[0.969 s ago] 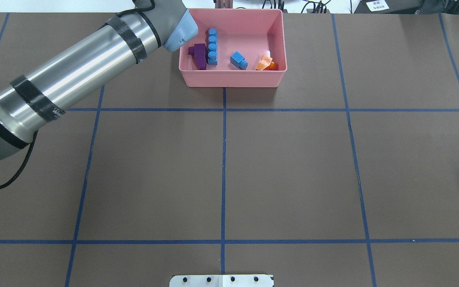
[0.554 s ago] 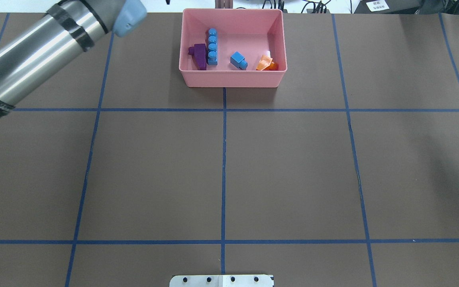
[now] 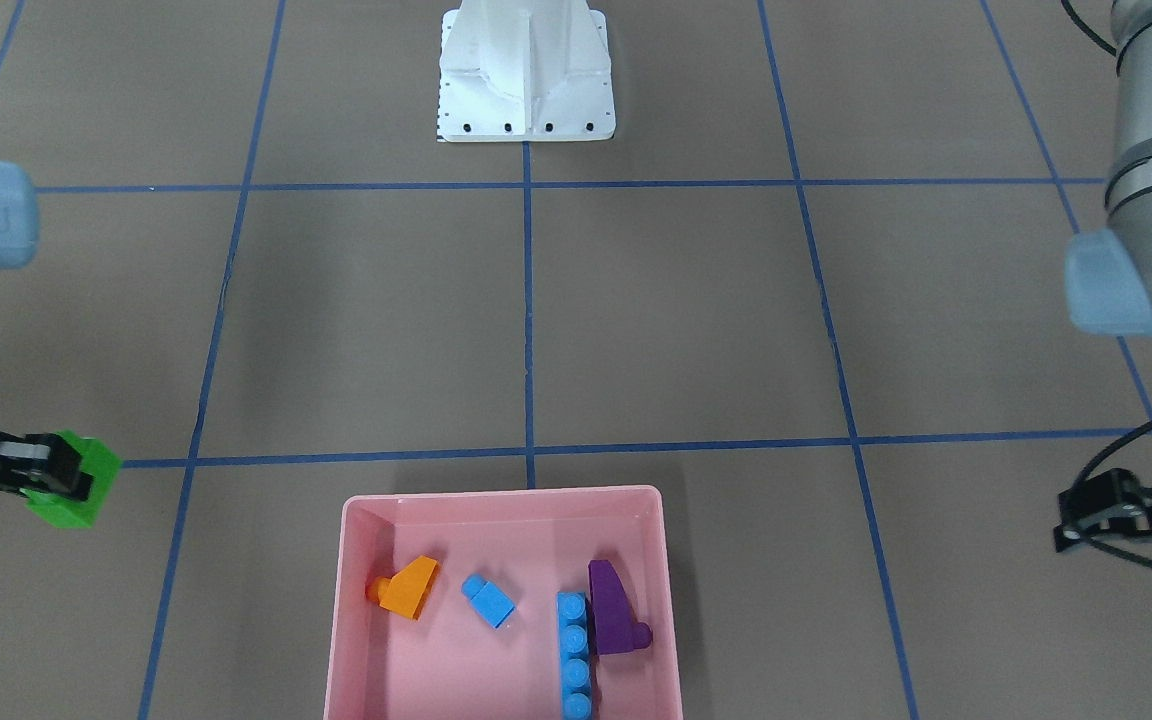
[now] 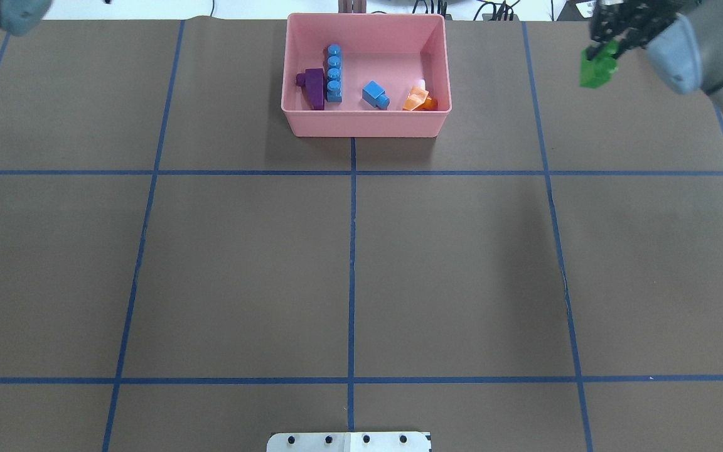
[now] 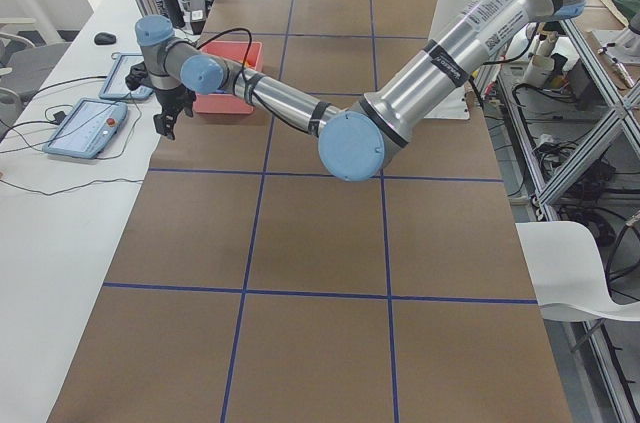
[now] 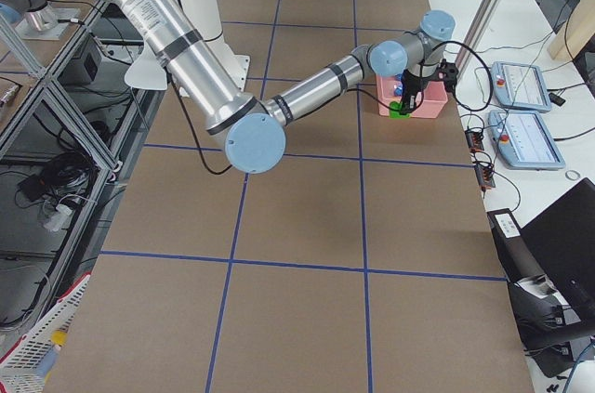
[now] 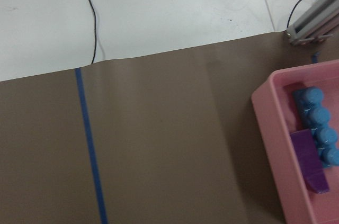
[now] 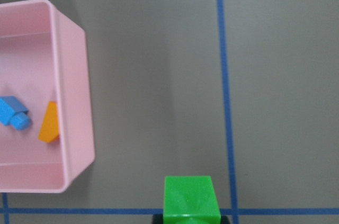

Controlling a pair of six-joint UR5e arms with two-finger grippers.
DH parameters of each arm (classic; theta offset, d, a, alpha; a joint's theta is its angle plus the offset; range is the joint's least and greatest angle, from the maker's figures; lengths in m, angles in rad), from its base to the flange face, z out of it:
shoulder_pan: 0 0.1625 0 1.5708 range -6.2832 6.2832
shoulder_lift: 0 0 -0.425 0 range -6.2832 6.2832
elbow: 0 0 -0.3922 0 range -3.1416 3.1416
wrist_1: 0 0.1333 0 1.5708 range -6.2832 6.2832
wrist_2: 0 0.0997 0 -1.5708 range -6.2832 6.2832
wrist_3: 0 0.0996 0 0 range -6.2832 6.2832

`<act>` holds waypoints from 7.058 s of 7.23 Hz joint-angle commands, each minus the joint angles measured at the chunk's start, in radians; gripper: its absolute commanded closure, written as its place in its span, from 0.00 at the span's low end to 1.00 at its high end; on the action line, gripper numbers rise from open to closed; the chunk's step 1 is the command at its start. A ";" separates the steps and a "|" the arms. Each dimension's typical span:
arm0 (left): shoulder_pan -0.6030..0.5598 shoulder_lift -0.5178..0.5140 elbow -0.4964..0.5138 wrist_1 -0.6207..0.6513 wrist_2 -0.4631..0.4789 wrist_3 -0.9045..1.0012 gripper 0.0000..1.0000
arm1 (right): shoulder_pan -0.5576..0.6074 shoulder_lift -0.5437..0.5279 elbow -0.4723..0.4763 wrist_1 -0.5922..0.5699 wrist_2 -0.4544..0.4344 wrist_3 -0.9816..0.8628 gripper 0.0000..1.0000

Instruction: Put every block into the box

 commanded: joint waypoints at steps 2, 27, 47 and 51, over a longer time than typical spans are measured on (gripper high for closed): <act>-0.116 0.207 -0.189 0.167 -0.018 0.228 0.00 | -0.164 0.244 -0.271 0.257 -0.161 0.317 1.00; -0.210 0.785 -0.557 0.215 -0.065 0.245 0.00 | 0.400 -0.862 0.417 0.019 -0.089 -0.754 0.00; -0.203 0.806 -0.644 0.203 -0.101 0.214 0.00 | 0.374 -0.850 0.406 0.024 -0.051 -0.739 0.00; -0.203 0.797 -0.618 0.200 -0.106 0.216 0.00 | 0.374 -0.856 0.391 0.030 -0.043 -0.739 0.00</act>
